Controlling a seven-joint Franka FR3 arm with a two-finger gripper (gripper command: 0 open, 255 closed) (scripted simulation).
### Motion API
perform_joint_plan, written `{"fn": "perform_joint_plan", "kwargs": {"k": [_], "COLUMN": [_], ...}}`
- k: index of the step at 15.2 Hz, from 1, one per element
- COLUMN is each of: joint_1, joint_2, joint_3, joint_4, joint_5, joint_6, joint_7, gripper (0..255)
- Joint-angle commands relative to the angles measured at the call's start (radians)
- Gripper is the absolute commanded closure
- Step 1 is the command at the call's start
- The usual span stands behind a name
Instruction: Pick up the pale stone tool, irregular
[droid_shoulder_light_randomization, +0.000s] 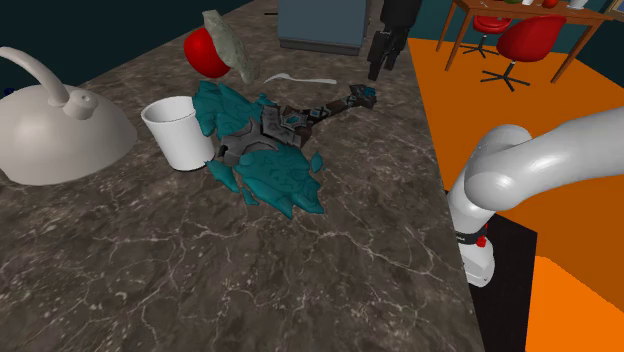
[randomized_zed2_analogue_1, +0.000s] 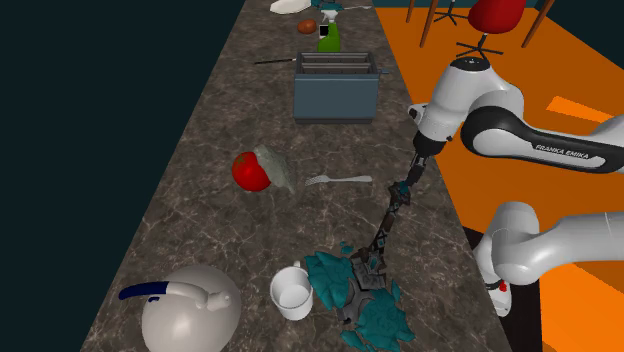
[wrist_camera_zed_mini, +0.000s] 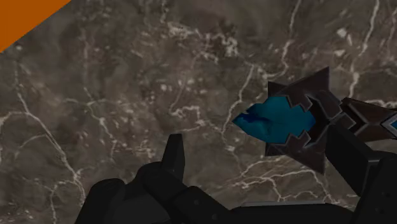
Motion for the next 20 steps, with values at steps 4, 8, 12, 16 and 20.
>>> {"fn": "perform_joint_plan", "kwargs": {"k": [4,8,12,16,20], "joint_1": [0.022,0.052,0.082,0.11,0.138], "joint_2": [0.072,0.17,0.269,0.367,0.464], "joint_3": [-0.001,-0.002,-0.001,0.001,0.004], "joint_4": [0.025,0.073,0.136,0.213,0.302], "joint_5": [0.006,0.016,0.029,0.045,0.063], "joint_6": [0.105,0.233,0.347,0.446,0.529], "joint_7": [-0.031,-0.074,-0.119,-0.165,-0.212], "gripper": [0,0,0,0,0]}}
